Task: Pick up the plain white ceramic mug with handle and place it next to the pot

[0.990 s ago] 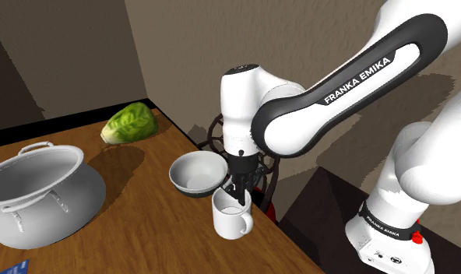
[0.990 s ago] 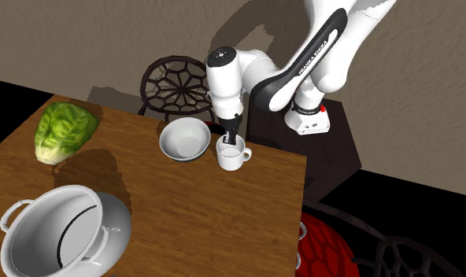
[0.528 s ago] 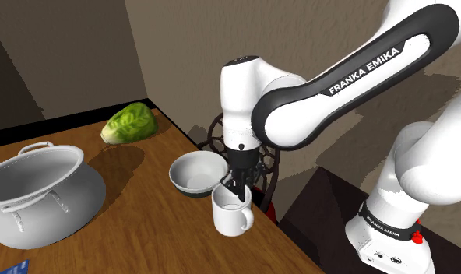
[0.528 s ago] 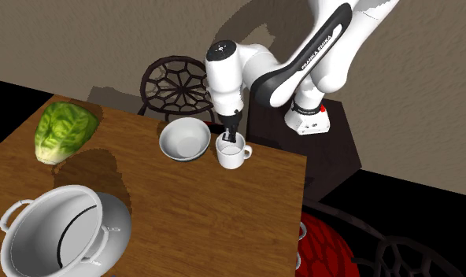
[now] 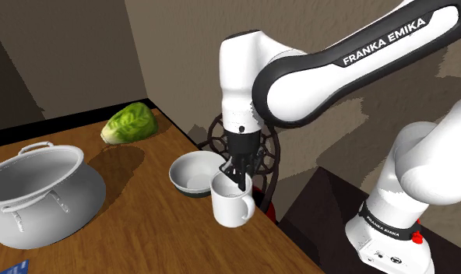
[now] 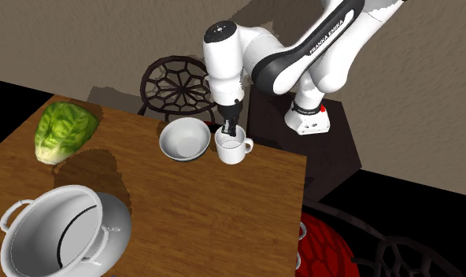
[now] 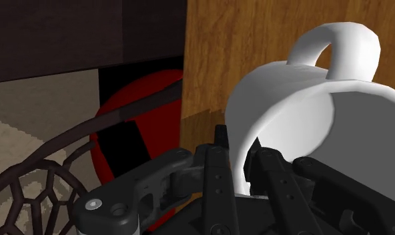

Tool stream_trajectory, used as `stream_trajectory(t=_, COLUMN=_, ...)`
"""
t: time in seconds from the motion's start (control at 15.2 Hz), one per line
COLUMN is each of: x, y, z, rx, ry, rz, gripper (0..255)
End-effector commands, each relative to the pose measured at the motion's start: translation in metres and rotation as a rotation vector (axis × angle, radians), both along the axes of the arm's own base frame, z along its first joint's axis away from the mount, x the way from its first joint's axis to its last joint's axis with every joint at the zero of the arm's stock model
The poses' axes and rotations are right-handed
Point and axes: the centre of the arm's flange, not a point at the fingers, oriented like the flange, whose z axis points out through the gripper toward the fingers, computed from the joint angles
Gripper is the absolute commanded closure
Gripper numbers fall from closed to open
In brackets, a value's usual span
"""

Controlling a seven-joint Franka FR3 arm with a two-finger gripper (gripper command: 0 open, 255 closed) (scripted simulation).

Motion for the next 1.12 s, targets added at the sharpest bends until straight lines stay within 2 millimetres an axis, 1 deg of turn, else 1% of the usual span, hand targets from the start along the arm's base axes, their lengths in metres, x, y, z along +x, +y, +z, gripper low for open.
stream_trajectory(t=0.0, x=0.0, y=-0.001, z=0.011, rx=0.0, ry=0.0, rz=0.0, gripper=255)
stream_trajectory(t=1.06, x=0.0, y=-0.001, z=0.095, rx=0.0, ry=0.0, rz=0.0, gripper=255)
